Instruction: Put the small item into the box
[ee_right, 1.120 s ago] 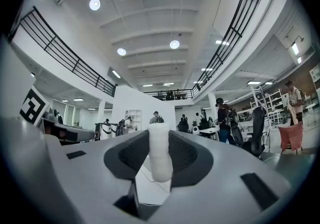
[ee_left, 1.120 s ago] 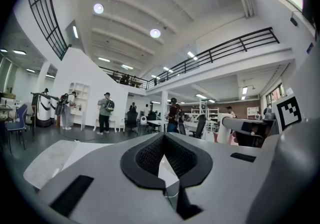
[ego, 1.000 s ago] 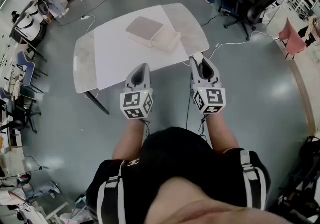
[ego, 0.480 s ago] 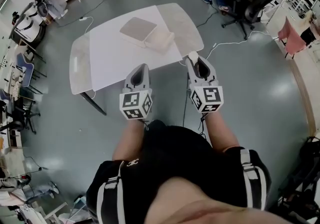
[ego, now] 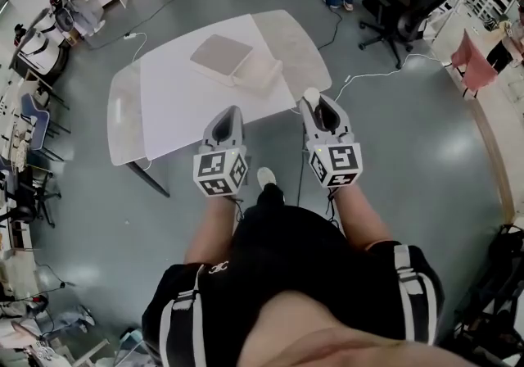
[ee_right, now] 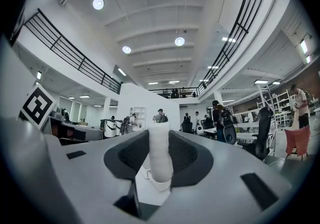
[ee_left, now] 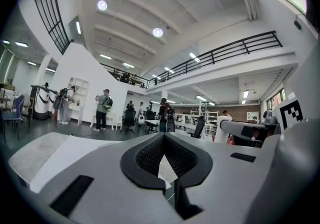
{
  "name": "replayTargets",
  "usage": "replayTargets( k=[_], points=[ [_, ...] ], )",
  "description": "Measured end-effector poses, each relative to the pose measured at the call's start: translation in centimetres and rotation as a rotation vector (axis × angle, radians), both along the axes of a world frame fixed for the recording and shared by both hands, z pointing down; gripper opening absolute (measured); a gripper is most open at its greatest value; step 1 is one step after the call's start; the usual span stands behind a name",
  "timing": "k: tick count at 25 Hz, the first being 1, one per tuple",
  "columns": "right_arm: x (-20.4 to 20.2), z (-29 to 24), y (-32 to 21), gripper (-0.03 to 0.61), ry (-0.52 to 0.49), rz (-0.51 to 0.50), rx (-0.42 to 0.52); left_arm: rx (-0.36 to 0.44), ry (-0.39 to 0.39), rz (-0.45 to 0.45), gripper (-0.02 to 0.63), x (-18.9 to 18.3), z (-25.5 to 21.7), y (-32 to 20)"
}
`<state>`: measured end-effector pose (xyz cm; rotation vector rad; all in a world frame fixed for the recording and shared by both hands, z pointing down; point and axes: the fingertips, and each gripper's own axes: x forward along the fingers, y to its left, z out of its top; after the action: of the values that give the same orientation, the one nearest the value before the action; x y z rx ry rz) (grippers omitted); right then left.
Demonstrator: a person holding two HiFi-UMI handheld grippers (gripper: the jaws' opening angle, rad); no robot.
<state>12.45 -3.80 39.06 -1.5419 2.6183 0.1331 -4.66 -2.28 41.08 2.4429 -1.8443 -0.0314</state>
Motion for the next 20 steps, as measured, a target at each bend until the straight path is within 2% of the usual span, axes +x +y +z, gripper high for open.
replayTargets(
  k=[4,11,20],
  points=[
    [-0.4,0.2,-1.6,0.118,0.004,-0.001,-0.007,-0.016,0.042,0.012,0.012,-0.3,0.4,-2.0],
    [-1.6,1.3,-5.6,0.118,-0.015,-0.012,-0.031,-0.026,0.025,0.023,0.012,-1.2,1.1,-5.8],
    [-5.2,1.1,-11.5,0.118,0.015,-0.067,-0.036,-0.026,0.011,0.006,0.012,-3.6,0.8,-11.6]
  ],
)
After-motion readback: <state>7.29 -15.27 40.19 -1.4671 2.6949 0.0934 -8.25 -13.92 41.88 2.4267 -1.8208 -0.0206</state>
